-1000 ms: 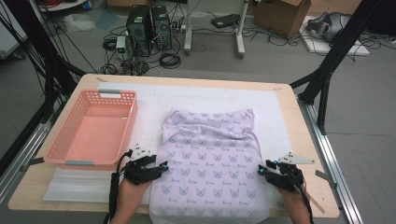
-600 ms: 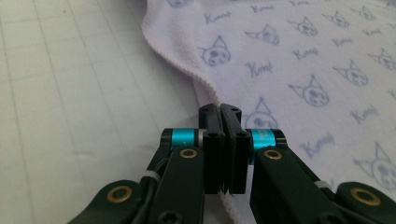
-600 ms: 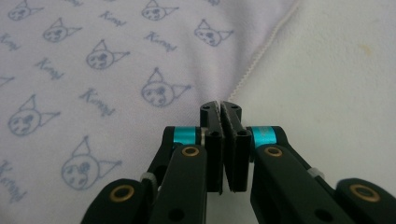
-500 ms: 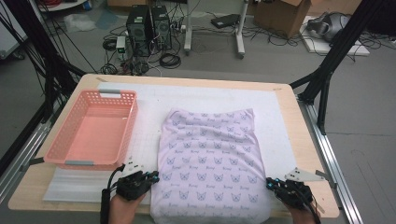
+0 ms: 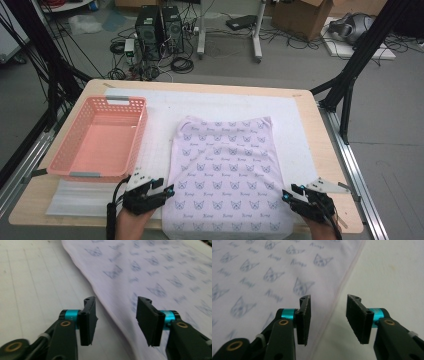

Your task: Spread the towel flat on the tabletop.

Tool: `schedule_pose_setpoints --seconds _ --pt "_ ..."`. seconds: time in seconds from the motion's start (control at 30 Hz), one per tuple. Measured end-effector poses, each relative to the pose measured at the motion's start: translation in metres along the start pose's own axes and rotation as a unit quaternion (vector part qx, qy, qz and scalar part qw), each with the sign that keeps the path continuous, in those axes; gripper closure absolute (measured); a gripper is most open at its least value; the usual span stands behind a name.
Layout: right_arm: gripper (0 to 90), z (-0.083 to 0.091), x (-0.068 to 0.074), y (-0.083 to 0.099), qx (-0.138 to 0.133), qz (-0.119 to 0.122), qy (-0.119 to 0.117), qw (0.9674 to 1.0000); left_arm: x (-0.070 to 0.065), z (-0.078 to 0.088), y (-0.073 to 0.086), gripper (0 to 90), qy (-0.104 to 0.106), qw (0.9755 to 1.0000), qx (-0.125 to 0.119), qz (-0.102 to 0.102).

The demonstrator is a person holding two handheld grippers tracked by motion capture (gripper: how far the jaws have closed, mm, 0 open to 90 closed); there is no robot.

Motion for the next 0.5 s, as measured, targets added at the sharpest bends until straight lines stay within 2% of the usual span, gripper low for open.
schedule_pose_setpoints --seconds 0.07,0.13,0.17,0.2,0.23,0.27,0.3,0.37,0.5 --pt "52.4 -0.014 0.000 -0.010 0.006 0.015 0.006 0.9998 0.004 -0.011 -0.007 45.7 -0.004 0.9999 0.009 0.005" --pt "54.9 -0.026 -0.001 -0.014 0.027 0.025 0.013 0.9992 0.007 -0.022 -0.009 46.5 -0.011 0.9996 0.026 0.006" --pt "56.7 -0.030 -0.001 -0.014 0.035 0.026 0.013 0.9990 0.007 -0.023 -0.009 50.7 -0.026 0.9994 0.025 -0.003" --pt "63.7 -0.032 -0.002 -0.015 0.031 0.024 0.010 0.9992 0.008 -0.022 -0.009 65.3 -0.053 0.9979 0.028 -0.025" --pt "78.3 -0.030 -0.002 -0.015 0.034 0.018 0.001 0.9993 0.007 -0.021 -0.008 86.0 -0.042 0.9984 0.031 -0.021" --pt "85.1 -0.029 -0.001 -0.014 0.034 0.022 -0.005 0.9992 0.007 -0.018 -0.006 87.9 -0.043 0.9985 0.031 -0.014" --pt "86.7 -0.026 -0.001 -0.013 0.035 0.028 -0.004 0.9990 0.006 -0.016 -0.004 88.3 -0.042 0.9985 0.030 -0.018" --pt "87.2 -0.018 0.002 -0.008 0.039 0.031 -0.007 0.9987 0.003 -0.007 0.003 88.4 -0.031 0.9989 0.031 -0.016" --pt "87.1 0.003 0.011 0.008 0.037 0.032 -0.027 0.9985 -0.005 0.014 0.022 88.3 -0.012 0.9993 0.032 -0.017"
Point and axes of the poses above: each handheld gripper's, and its own axes: z roughly backward along the jaws, y roughly out of its underside, x roughly to its left, the point moved 7 cm from there along -z, roughly forward along the jaws, and after that the axes turned 7 degrees about z, right-handed, at the moved point
